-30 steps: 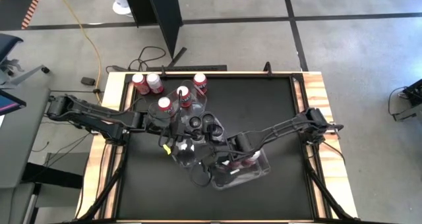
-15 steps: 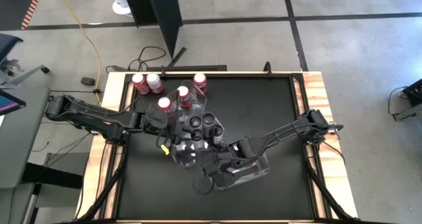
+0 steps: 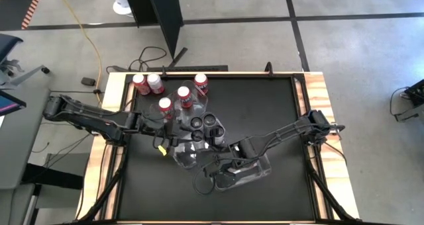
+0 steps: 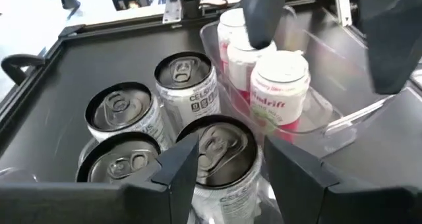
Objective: Sort soda cans
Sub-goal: Put the right orange soda can in the top left transparent bin
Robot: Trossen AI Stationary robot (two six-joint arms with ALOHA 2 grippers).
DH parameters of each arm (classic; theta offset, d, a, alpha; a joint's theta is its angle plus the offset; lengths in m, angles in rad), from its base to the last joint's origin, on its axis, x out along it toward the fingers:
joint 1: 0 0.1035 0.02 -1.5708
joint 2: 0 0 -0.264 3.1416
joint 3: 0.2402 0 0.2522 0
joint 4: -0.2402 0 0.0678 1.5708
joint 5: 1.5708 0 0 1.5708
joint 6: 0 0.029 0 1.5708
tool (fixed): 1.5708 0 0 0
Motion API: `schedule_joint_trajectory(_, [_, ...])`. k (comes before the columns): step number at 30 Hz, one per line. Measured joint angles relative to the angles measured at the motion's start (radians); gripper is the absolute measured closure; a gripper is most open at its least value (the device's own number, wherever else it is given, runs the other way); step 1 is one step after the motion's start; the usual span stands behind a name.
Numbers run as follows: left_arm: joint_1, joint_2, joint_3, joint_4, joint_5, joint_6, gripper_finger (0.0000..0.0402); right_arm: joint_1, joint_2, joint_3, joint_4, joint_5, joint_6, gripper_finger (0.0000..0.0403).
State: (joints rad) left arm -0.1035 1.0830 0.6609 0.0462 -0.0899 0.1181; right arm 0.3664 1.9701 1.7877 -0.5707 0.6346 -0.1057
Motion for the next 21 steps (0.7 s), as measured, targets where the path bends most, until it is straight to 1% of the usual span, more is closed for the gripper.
schedule_joint_trajectory(6, [0.001,-0.005,0.000,-0.007,-0.011,0.014,0.0220,0.000,0.000,-0.001,0.001,0.013,-0.011,0.0006])
schedule_joint_trajectory(9, [0.001,-0.034,0.006,-0.063,-0.106,0.043,0.0215,0.000,0.000,-0.001,-0.002,0.055,-0.034,0.0006])
schedule_joint_trajectory(15, [0.024,-0.183,0.046,-0.177,-0.272,0.071,0.0214,-0.009,-0.009,-0.001,0.023,0.024,-0.100,0.0006])
schedule_joint_trajectory(17, [0.053,-0.238,0.053,-0.203,-0.356,0.075,0.0213,-0.015,-0.012,-0.001,0.031,0.022,-0.131,0.0006])
schedule_joint_trajectory(19, [0.106,-0.280,0.057,-0.251,-0.428,0.047,0.0208,-0.022,-0.017,-0.001,0.032,0.018,-0.148,0.0006])
schedule_joint_trajectory(21, [0.178,-0.304,0.072,-0.304,-0.440,0.014,0.0196,-0.036,-0.025,-0.002,0.022,0.000,-0.164,0.0006])
